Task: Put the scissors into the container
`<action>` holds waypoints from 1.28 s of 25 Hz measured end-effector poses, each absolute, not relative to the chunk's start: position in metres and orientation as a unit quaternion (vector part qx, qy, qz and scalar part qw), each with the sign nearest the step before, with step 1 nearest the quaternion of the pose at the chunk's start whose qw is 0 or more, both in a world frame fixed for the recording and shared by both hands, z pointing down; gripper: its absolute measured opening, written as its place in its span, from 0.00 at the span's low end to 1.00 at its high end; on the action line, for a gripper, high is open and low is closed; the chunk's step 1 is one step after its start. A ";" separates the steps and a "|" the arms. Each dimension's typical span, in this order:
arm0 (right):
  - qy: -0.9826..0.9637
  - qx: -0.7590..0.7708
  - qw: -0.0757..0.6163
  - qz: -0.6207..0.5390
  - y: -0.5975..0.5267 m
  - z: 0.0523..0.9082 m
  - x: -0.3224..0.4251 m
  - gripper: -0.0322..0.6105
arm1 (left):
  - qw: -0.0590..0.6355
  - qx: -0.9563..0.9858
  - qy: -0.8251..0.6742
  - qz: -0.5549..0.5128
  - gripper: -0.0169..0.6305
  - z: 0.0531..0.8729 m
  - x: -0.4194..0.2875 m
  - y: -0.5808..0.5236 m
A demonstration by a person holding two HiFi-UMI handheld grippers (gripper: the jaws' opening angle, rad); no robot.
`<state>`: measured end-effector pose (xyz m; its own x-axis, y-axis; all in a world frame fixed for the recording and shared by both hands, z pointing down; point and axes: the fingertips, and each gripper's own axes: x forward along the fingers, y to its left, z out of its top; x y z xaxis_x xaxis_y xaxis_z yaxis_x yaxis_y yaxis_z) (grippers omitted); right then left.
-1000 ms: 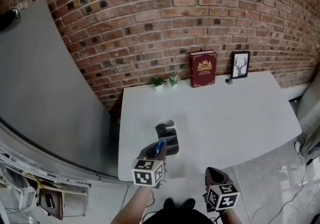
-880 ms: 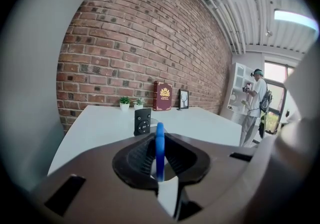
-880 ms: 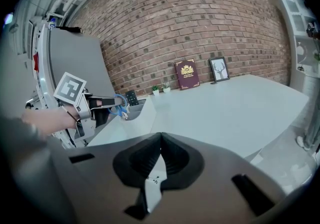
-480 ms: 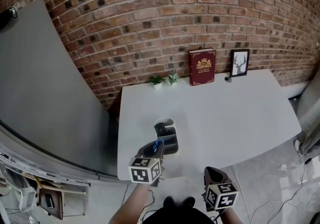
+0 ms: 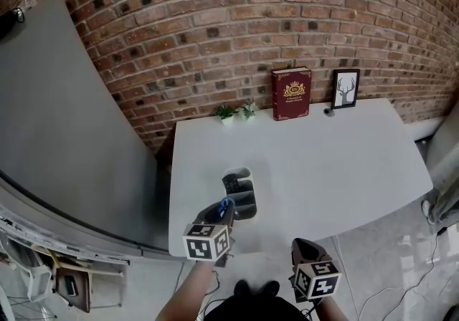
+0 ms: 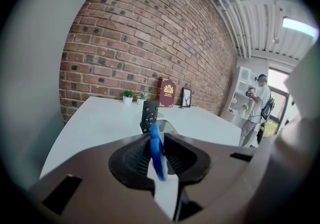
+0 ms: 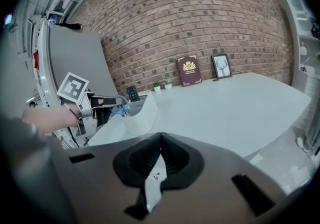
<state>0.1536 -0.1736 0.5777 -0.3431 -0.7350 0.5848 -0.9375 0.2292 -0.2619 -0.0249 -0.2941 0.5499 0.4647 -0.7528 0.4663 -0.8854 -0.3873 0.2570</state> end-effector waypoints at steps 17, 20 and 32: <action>-0.770 0.550 0.181 0.267 -0.167 0.571 0.152 0.05 | 0.256 0.816 -0.499 0.142 0.20 0.558 -0.035 -0.256; -0.773 0.549 0.177 0.264 -0.166 0.568 0.151 0.05 | 0.256 0.813 -0.501 0.149 0.20 0.560 -0.038 -0.244; -0.783 0.540 0.174 0.255 -0.159 0.564 0.141 0.05 | 0.255 0.796 -0.522 0.172 0.19 0.569 -0.055 -0.202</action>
<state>0.1406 -0.1586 0.5638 -0.3565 -0.7571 0.5474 -0.9343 0.2866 -0.2121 -0.0551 -0.2022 0.5689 0.3961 -0.7430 0.5395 -0.9182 -0.3253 0.2262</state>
